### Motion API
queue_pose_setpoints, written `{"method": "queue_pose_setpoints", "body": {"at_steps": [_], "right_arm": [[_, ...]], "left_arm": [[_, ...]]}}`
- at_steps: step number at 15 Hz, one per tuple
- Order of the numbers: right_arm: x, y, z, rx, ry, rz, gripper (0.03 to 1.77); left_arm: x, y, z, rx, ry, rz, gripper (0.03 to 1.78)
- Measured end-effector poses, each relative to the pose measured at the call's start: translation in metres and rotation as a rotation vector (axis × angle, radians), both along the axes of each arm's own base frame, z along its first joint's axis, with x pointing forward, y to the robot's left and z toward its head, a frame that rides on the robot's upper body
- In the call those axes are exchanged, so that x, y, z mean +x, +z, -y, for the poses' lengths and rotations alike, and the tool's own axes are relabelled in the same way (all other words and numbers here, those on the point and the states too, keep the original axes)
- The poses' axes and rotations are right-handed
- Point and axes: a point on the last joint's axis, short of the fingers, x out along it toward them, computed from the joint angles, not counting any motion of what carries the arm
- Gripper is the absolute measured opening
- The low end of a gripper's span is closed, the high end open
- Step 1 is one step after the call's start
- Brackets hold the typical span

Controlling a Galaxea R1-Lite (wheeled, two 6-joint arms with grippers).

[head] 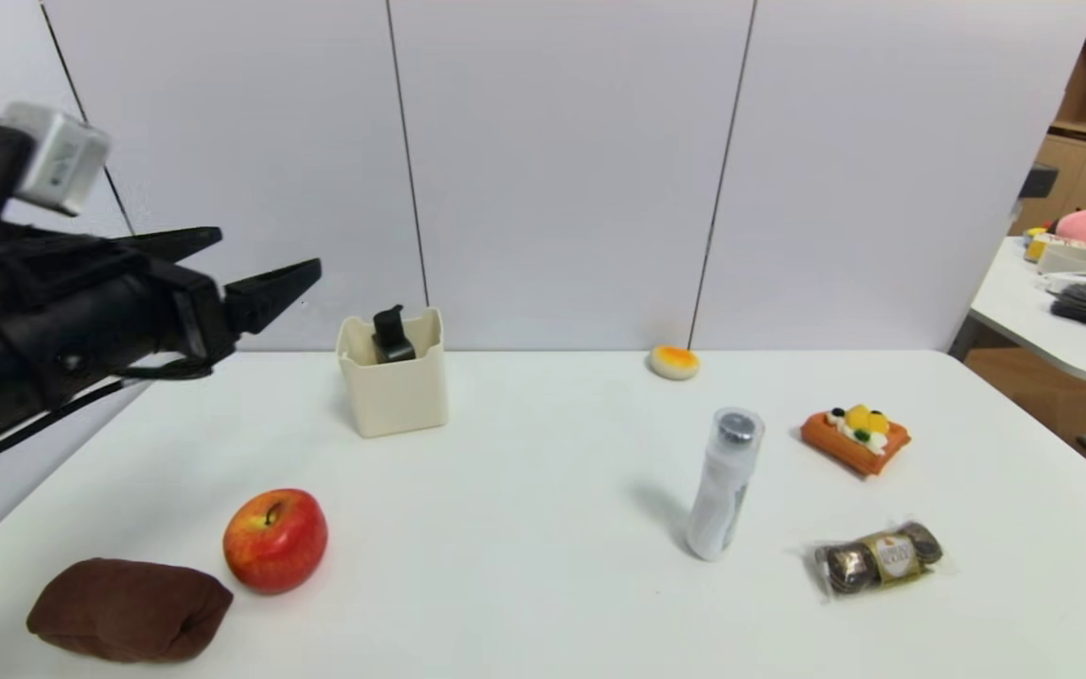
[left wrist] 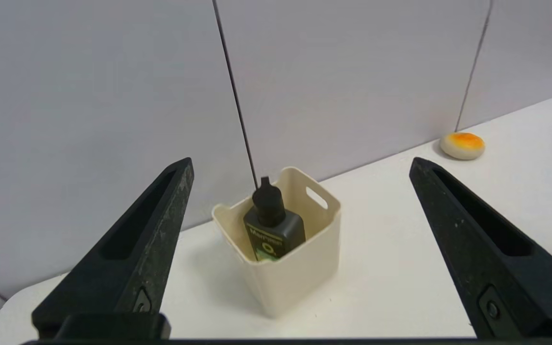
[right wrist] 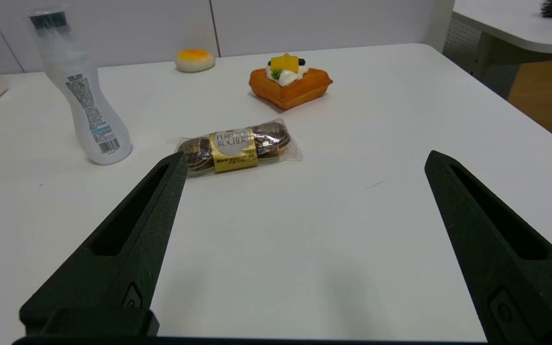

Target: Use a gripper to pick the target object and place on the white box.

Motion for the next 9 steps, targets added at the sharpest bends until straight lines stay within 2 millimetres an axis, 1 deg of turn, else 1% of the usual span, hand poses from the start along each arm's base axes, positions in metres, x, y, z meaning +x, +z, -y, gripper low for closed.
{"method": "queue_pose_setpoints", "body": {"at_steps": [2, 4, 6, 8, 9], "right_arm": [[0.0, 0.0, 0.0, 0.0, 0.0, 0.0, 1.71], [0.0, 0.0, 0.0, 0.0, 0.0, 0.0, 1.71], [0.0, 0.0, 0.0, 0.001, 0.0, 0.0, 1.71], [0.0, 0.0, 0.0, 0.0, 0.0, 0.0, 1.71], [0.0, 0.0, 0.0, 0.0, 0.0, 0.0, 1.71]], "left_arm": [[-0.049, -0.002, -0.012, -0.007, 0.003, 0.036, 1.65], [-0.093, -0.013, -0.023, -0.008, 0.016, 0.052, 1.66], [-0.132, -0.036, -0.033, 0.005, 0.042, 0.037, 1.67], [-0.16, -0.07, -0.041, 0.04, 0.096, 0.016, 1.67], [-0.172, -0.086, -0.043, 0.053, 0.128, 0.009, 1.67]]}}
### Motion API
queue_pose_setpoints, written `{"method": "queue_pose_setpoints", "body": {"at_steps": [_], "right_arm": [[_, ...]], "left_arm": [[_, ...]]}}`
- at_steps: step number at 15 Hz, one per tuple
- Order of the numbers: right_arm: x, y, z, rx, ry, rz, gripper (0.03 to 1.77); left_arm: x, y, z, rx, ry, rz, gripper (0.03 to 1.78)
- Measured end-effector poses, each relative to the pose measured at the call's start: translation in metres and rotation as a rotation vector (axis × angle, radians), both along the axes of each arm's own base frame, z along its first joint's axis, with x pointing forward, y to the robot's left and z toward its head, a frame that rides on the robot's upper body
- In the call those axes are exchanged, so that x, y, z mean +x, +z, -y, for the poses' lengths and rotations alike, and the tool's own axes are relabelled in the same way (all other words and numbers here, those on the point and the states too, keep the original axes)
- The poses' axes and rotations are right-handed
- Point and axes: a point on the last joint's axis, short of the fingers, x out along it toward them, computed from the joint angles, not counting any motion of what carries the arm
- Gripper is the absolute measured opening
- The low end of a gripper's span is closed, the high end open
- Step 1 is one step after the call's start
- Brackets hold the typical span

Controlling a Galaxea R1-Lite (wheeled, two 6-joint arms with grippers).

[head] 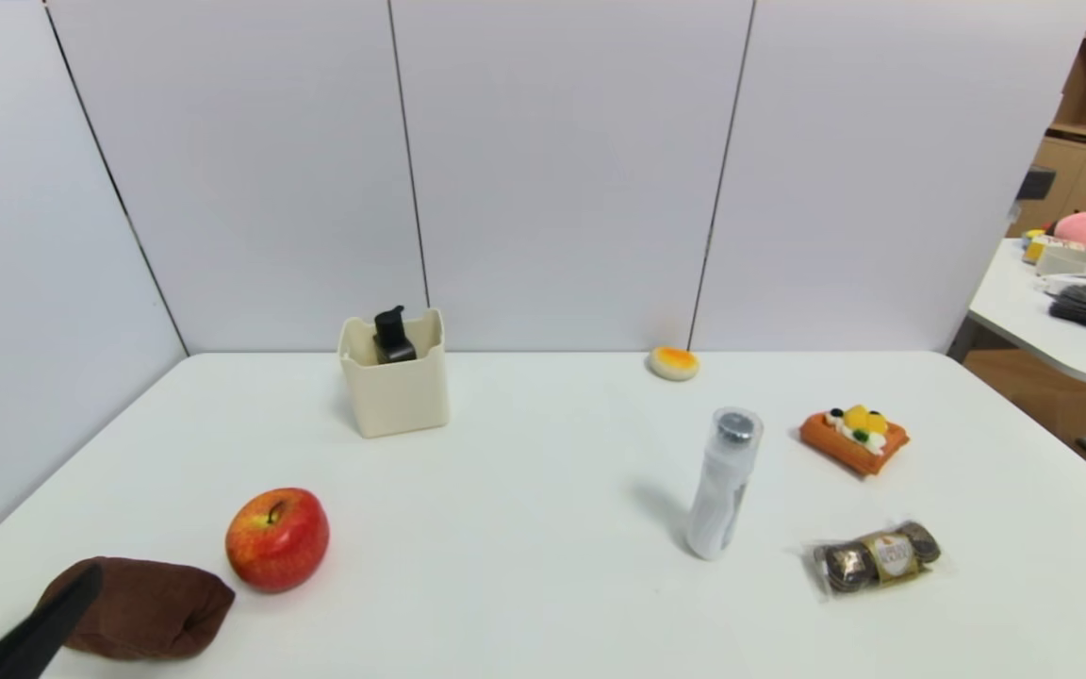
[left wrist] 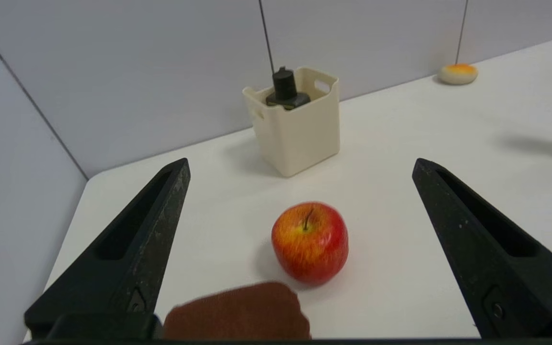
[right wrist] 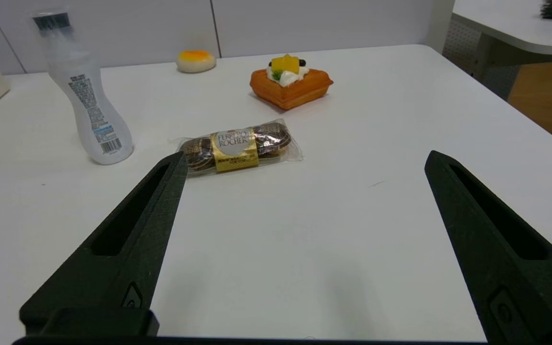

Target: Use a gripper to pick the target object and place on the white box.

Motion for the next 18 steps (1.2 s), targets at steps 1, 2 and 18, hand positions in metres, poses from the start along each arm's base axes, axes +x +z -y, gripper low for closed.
{"method": "queue_pose_setpoints", "body": {"at_steps": [1, 2, 18], "right_arm": [[0.0, 0.0, 0.0, 0.0, 0.0, 0.0, 1.71], [0.0, 0.0, 0.0, 0.0, 0.0, 0.0, 1.71], [0.0, 0.0, 0.0, 0.0, 0.0, 0.0, 1.71]], "left_arm": [[-0.009, -0.015, -0.002, 0.01, 0.032, 0.003, 1.67], [-0.017, -0.029, -0.003, 0.014, 0.065, 0.008, 1.68], [-0.056, -0.097, -0.006, -0.027, 0.212, -0.059, 1.69]]}}
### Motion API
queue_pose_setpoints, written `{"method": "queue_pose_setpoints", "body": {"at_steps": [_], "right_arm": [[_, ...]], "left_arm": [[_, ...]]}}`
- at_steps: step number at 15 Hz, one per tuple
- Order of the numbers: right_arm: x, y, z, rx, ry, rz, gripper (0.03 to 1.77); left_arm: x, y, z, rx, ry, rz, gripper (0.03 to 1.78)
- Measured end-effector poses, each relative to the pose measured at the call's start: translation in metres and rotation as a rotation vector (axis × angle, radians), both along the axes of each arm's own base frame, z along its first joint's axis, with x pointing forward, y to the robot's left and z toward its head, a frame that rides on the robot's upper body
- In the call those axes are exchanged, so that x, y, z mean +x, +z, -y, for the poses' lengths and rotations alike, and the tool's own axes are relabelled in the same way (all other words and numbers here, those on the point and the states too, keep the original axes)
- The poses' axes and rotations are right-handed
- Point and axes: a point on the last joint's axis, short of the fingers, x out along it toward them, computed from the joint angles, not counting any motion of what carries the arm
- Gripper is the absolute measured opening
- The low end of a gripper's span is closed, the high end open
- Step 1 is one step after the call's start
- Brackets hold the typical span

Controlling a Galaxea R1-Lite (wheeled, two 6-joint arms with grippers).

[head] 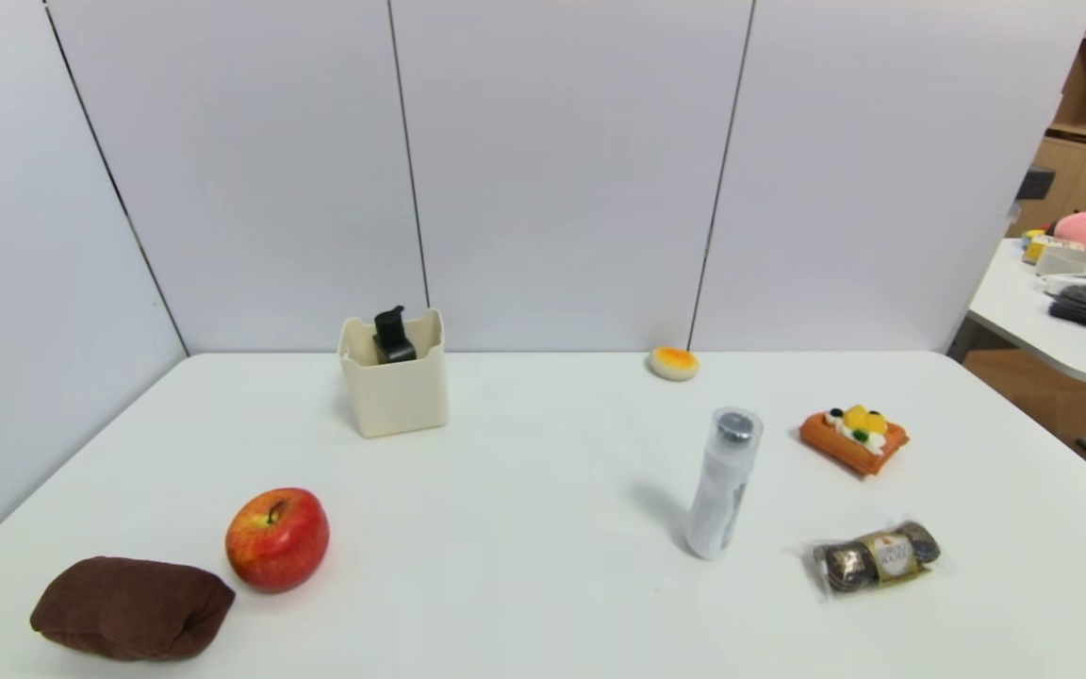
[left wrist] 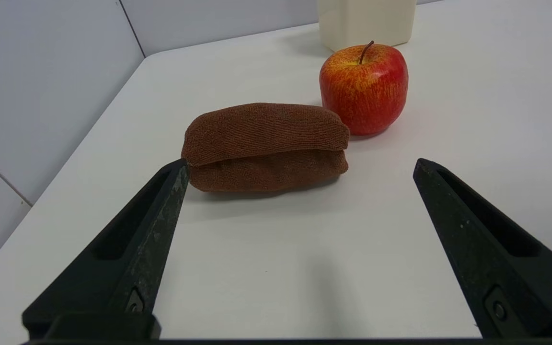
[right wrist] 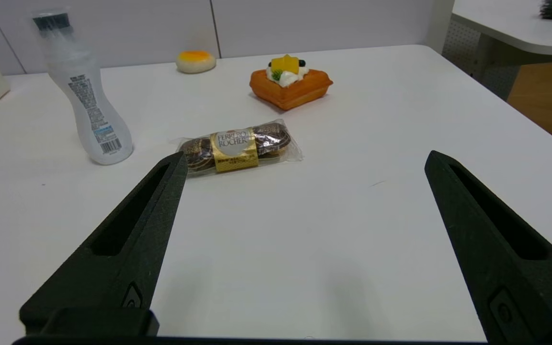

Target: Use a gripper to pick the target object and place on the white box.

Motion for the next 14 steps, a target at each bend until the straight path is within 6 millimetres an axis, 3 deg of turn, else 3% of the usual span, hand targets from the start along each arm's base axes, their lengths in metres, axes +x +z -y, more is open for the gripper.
{"method": "queue_pose_setpoints", "body": {"at_steps": [7, 14], "right_arm": [[0.0, 0.0, 0.0, 0.0, 0.0, 0.0, 1.71], [0.0, 0.0, 0.0, 0.0, 0.001, 0.0, 1.71]], "left_arm": [[-0.0001, 0.0003, -0.0015, -0.18, 0.066, 0.004, 1.69], [-0.0001, 0.0003, -0.0016, -0.186, 0.069, 0.004, 1.69]]}}
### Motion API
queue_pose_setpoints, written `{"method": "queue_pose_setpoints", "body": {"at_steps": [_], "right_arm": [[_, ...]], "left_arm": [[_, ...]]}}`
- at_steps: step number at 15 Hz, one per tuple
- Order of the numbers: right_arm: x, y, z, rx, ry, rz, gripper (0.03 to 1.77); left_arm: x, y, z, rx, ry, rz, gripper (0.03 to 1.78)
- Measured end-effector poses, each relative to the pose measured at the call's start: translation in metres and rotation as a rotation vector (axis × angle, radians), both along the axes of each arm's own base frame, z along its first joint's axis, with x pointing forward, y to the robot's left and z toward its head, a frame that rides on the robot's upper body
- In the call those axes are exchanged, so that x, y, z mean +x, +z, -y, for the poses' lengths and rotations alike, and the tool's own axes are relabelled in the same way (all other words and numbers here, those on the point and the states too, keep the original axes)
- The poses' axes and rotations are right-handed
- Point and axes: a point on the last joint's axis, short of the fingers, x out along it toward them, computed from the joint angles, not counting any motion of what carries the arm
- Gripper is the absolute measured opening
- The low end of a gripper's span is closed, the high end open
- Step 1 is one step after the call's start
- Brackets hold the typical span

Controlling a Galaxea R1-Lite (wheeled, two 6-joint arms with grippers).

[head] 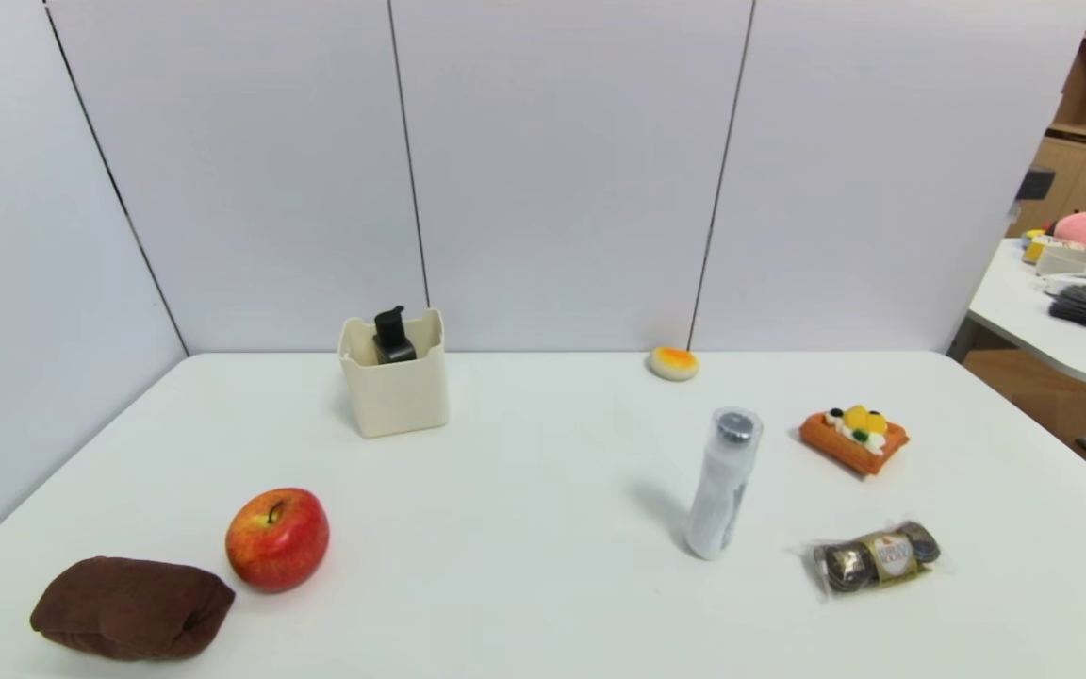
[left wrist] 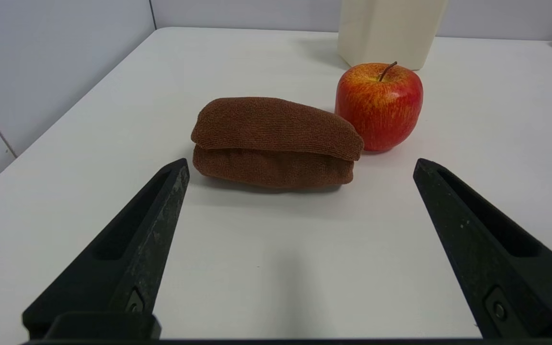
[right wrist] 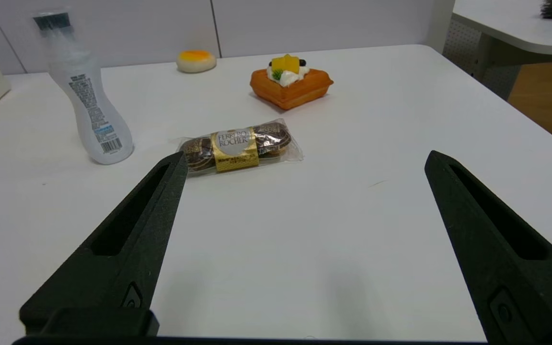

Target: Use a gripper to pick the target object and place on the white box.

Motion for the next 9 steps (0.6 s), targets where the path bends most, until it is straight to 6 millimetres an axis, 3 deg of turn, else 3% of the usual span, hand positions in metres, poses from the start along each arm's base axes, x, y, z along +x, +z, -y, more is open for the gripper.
{"method": "queue_pose_setpoints", "body": {"at_steps": [9], "right_arm": [[0.0, -0.0001, 0.0, 0.0, 0.001, -0.001, 1.71]], "left_arm": [[0.0, 0.0, 0.0, 0.0, -0.001, 0.0, 1.69]]}}
